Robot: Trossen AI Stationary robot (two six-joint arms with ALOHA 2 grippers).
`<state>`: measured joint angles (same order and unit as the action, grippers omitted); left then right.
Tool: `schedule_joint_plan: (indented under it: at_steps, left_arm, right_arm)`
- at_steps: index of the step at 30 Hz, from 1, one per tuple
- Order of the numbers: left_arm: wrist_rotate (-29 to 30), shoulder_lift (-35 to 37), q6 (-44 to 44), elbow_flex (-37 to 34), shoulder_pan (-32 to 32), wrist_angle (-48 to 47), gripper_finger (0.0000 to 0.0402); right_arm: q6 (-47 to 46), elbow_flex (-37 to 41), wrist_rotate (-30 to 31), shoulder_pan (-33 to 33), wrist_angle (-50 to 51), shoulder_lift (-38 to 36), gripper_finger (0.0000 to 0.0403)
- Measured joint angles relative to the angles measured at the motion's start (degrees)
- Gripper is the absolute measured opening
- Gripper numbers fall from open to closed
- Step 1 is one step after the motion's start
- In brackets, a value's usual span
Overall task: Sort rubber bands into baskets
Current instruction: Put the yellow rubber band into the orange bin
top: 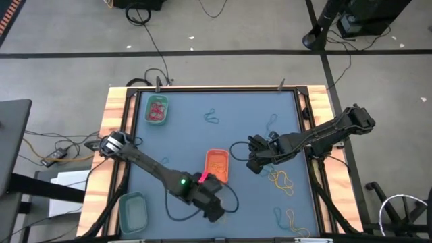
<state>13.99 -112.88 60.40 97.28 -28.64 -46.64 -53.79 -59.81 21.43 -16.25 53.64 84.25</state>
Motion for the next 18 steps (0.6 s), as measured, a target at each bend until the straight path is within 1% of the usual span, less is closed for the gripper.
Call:
schedule_joint_plan:
  at_steps: [2,5,11,15,18]
  left_arm:
    - [1.68,0.01,-1.78,2.08,1.42,-3.15,0.0001]
    - [2.91,-0.09,-5.71,5.54,3.78,-7.18,0.0000]
    - [2.20,-0.03,-14.95,10.64,9.17,-10.99,0.0000]
    - [1.23,0.00,-17.71,14.88,12.03,-15.59,0.0000]
    - [1.33,0.01,-18.81,17.19,13.81,-20.18,0.0000]
  right_arm:
    - [-0.05,0.00,-0.23,0.00,0.02,0.00,0.0089]
    - [-0.15,0.00,-2.22,0.00,0.39,0.00,0.0089]
    - [0.07,1.86,-8.42,-1.25,2.20,0.00,0.0089]
    - [-3.64,4.79,-10.94,-3.86,4.36,0.00,0.0089]
    - [-7.98,6.80,-11.51,-6.70,5.36,0.00,0.0089]
